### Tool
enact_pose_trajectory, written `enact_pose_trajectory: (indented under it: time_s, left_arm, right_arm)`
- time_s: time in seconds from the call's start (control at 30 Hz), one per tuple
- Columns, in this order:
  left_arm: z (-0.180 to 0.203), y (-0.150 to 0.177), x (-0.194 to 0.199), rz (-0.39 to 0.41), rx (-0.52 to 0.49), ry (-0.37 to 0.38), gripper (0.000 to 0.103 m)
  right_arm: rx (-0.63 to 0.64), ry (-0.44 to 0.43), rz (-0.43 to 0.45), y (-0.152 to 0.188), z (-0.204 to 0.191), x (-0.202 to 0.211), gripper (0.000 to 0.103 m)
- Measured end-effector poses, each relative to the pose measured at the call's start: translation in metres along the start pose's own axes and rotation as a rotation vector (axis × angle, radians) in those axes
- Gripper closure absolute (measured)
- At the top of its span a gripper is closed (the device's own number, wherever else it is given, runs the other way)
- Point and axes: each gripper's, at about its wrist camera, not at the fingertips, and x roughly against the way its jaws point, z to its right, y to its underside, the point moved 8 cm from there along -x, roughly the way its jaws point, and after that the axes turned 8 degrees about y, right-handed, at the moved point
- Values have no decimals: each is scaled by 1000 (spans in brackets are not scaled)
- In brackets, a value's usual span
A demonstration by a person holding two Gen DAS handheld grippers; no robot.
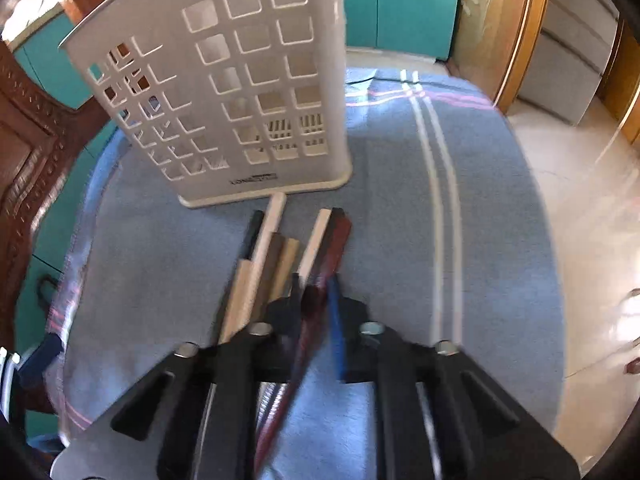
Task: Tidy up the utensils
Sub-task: 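Lower the right tool toward the chopstick pile while the left tool approaches it too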
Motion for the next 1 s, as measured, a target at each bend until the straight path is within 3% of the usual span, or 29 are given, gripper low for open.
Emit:
enact_pose_trajectory:
  time_s: [0.23, 0.33, 0.5, 0.6, 0.7, 0.83, 0.9, 1.0]
  left_arm:
    - [4, 2, -4, -13, -3, 3, 15]
    - [15, 3, -9, -26, -2, 51, 15]
    - [25, 10, -21, -81, 19, 108, 15]
    - [17, 16, -34, -128, 58, 95, 16]
    - [7, 13, -35, -112, 63, 46, 30]
    - [-4, 13, -32, -95, 54, -26, 51]
    - [-8, 13, -30, -86, 66, -43, 53]
    - [-8, 12, -26, -82, 94, -4, 48]
  right_arm:
    - [-50, 108, -15, 23, 48, 0, 100]
    - [-112, 82, -8, 24, 65, 3, 97]
    - [-155, 47, 3, 22, 71, 13, 75]
    - [-150, 22, 7, 24, 69, 19, 70]
    - [-135, 11, 11, 27, 62, 23, 64]
    - [-118, 3, 6, 27, 45, 25, 64]
    - [-106, 3, 3, 26, 42, 21, 64]
    - [-93, 9, -3, 25, 37, 17, 64]
